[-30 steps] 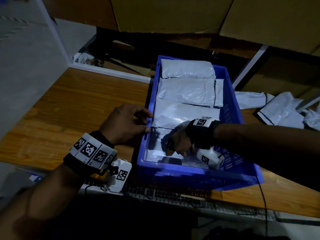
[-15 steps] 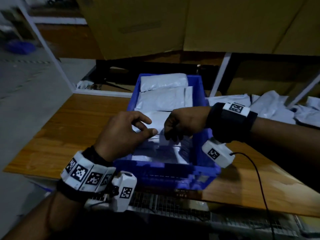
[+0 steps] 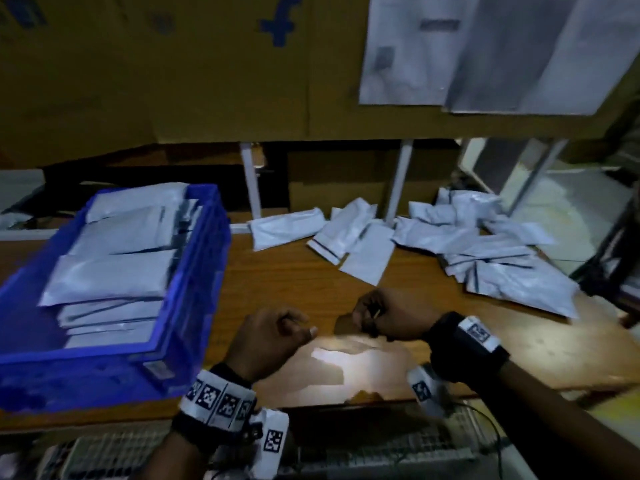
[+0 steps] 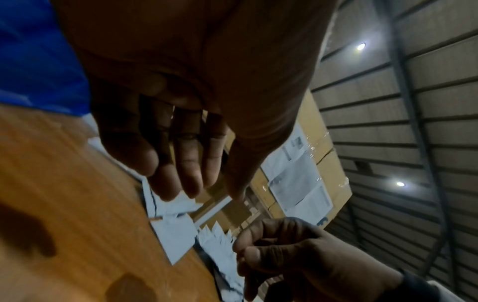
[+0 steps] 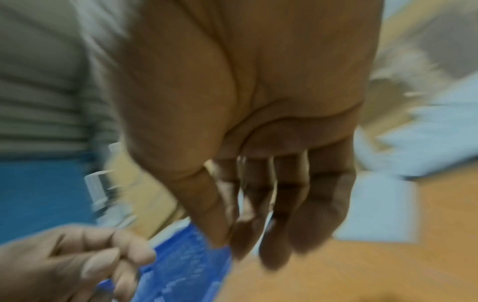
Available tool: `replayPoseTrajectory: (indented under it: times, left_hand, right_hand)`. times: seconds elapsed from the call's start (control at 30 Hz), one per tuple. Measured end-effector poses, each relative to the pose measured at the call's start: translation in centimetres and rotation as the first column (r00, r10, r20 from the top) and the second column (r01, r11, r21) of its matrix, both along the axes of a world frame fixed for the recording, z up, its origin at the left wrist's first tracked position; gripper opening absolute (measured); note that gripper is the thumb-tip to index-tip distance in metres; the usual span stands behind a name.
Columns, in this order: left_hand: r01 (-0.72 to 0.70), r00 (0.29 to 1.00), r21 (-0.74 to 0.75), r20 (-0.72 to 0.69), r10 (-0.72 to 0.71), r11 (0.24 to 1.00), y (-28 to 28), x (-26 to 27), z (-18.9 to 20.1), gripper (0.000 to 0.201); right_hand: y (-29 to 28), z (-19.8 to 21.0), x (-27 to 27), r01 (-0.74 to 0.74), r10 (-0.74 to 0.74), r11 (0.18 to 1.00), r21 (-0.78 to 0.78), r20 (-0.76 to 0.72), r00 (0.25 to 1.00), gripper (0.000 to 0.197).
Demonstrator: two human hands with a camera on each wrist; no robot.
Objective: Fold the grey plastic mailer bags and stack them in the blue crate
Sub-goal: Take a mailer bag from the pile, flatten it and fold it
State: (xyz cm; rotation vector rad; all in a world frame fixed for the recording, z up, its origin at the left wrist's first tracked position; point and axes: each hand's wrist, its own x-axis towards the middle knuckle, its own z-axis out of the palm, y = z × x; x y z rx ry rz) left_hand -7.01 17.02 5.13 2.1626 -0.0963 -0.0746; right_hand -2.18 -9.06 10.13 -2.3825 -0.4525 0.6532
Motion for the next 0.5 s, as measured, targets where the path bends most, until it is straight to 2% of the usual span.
replayPoseTrajectory:
  times: [0.17, 0.3, 0.37, 0.43, 0.47, 0.5]
  left_hand:
    - [-0.013, 0.988, -0.095, -0.153, -0.002, 0.995, -6.5, 3.4, -1.8, 0.018]
    - [-0.108, 0.963, -0.231, -0.265, 0.044, 0.967, -8.8, 9.1, -2.6, 0.019]
    - [-0.141, 0.953, -0.278, -0.298, 0.054, 0.950, -9.9, 12.5, -3.6, 0.029]
    - [-0.204, 0.943, -0.304, -0.315, 0.104, 0.931, -11.3, 15.5, -4.7, 0.047]
    - [-0.251, 0.927, -0.264, -0.344, 0.152, 0.931, -11.8, 18.6, -5.8, 0.061]
    - [-0.268, 0.916, -0.209, -0.358, 0.181, 0.941, -12.5, 19.6, -6.8, 0.075]
  right_hand:
    - [-6.9, -5.4, 2.5, 0.227, -0.216, 0.965, 0.132, -0.088, 0.972, 0.027]
    - [-9.2, -7.6, 8.0, 0.414, -0.381, 0.884, 0.218, -0.178, 0.907, 0.026]
    - [-9.6, -9.0, 11.1, 0.472, -0.450, 0.865, 0.171, -0.154, 0.880, 0.022]
    - [-9.9, -10.1, 13.8, 0.531, -0.521, 0.838, 0.123, -0.107, 0.847, 0.019]
    - [-9.6, -10.8, 16.6, 0.540, -0.532, 0.838, 0.077, -0.101, 0.840, 0.019]
    - [-9.7, -11.2, 16.9, 0.526, -0.522, 0.850, 0.026, -0.081, 0.849, 0.022]
